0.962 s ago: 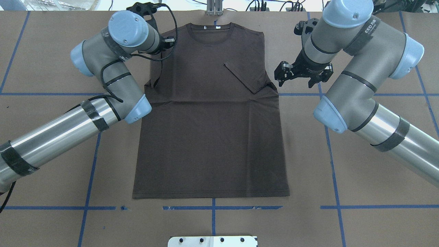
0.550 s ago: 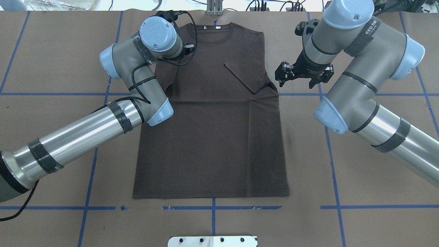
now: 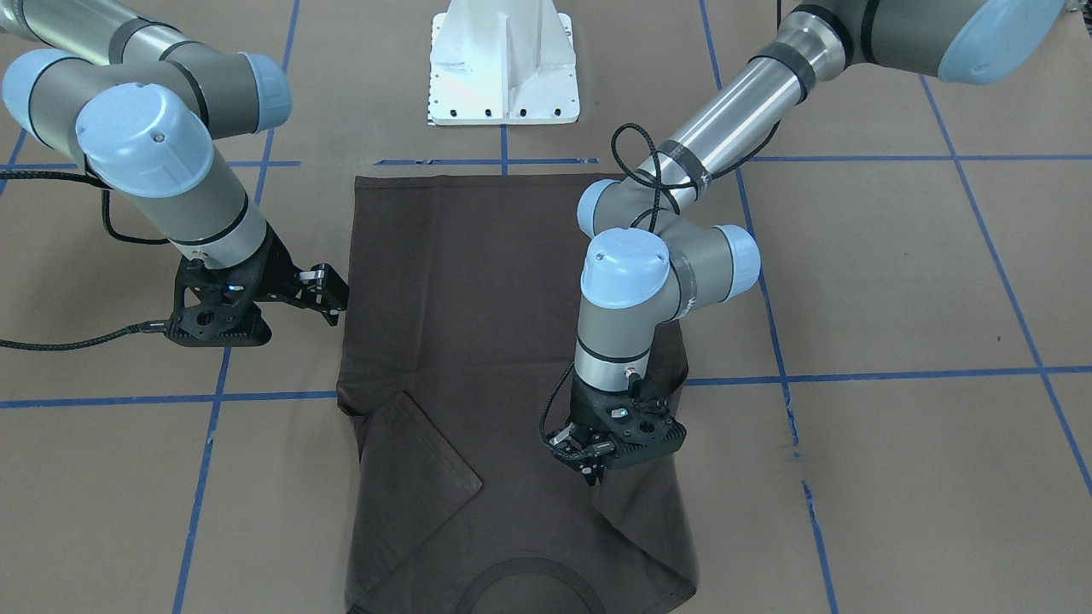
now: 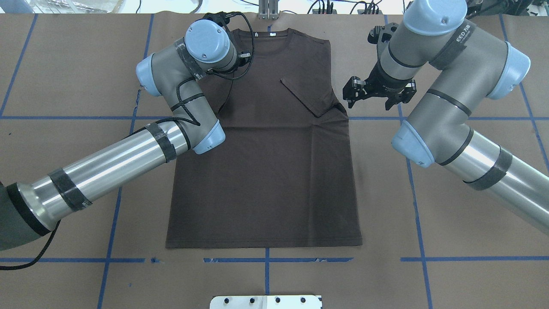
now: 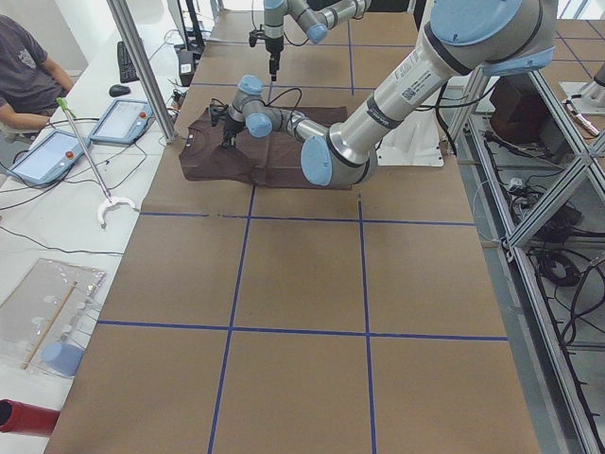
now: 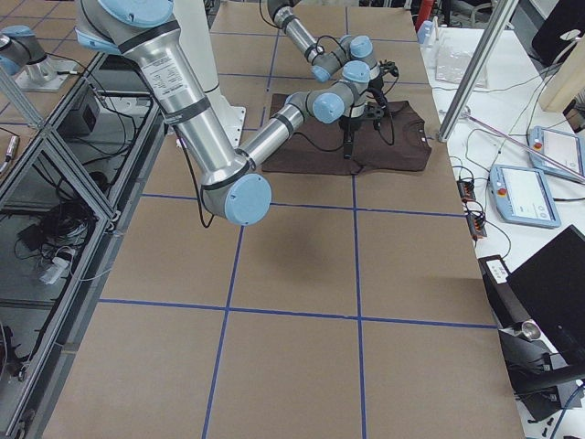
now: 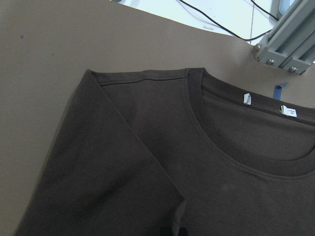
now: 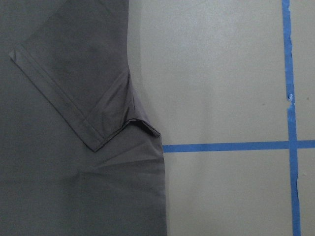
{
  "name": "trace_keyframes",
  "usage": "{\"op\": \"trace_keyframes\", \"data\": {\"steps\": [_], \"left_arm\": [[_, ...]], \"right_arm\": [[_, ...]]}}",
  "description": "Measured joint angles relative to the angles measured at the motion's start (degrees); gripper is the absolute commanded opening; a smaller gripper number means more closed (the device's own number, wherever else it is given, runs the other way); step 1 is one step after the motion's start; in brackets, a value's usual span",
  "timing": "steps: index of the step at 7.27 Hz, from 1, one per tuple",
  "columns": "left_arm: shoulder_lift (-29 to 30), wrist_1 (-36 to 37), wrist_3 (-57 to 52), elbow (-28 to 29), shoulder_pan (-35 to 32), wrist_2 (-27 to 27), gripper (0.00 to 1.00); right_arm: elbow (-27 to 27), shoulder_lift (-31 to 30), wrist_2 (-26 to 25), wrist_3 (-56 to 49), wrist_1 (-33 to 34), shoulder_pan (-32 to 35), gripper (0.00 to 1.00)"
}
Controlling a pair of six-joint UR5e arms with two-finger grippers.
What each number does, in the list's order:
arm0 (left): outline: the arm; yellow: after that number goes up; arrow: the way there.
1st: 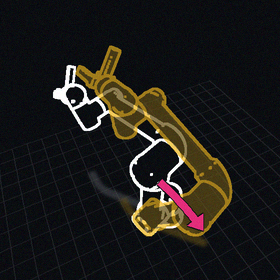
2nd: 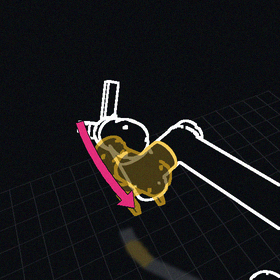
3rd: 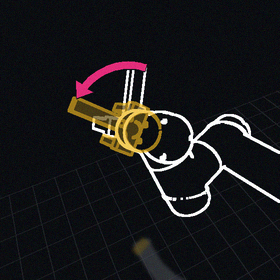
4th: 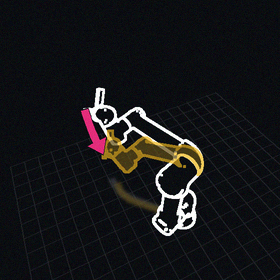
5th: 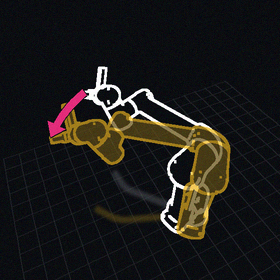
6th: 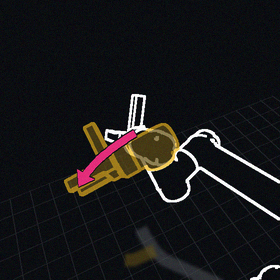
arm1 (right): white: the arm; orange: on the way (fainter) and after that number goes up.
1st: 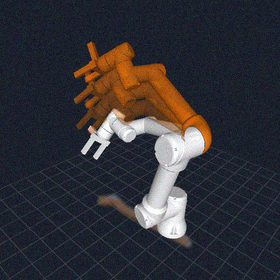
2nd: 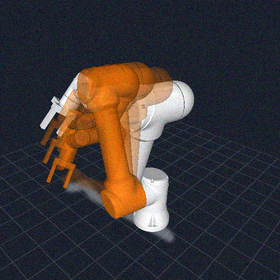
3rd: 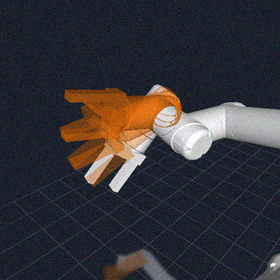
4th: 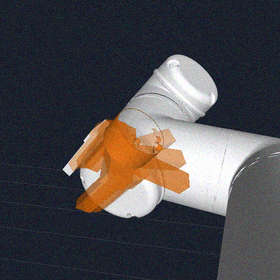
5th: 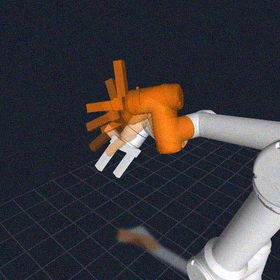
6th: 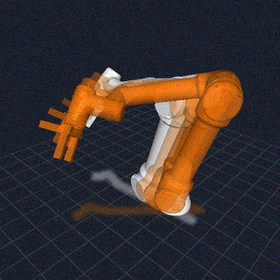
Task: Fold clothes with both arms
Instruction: 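Grasp the sleeve nearest the left gripper and fold it inward onto the shirt, then move the right gripper to the hem corner nearest the robot while the left gripper withdraws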
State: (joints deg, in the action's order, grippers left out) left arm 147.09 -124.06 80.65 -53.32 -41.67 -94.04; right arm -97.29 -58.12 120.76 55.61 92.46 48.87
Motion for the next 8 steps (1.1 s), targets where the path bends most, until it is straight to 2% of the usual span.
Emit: {"op": "trace_keyframes", "data": {"steps": [2,4,6,8], "left_arm": [[0.3,-0.6,-0.8,0.5,0.1,-0.1,1.00],[0.0,-0.7,-1.7,-1.8,0.2,-1.9,1.00],[-3.7,2.0,-2.0,-9.7,0.2,-6.7,1.00],[-9.5,11.5,-3.6,-22.9,0.6,-8.3,1.00]], "right_arm": [[0.0,0.0,0.0,0.0,0.0,0.0,1.00],[-0.3,-0.3,0.0,0.0,-0.1,-0.2,1.00],[-2.4,-2.0,-0.5,1.3,-1.0,-2.1,1.00],[-5.8,-7.7,-4.3,8.5,-9.9,-6.7,1.00]]}}
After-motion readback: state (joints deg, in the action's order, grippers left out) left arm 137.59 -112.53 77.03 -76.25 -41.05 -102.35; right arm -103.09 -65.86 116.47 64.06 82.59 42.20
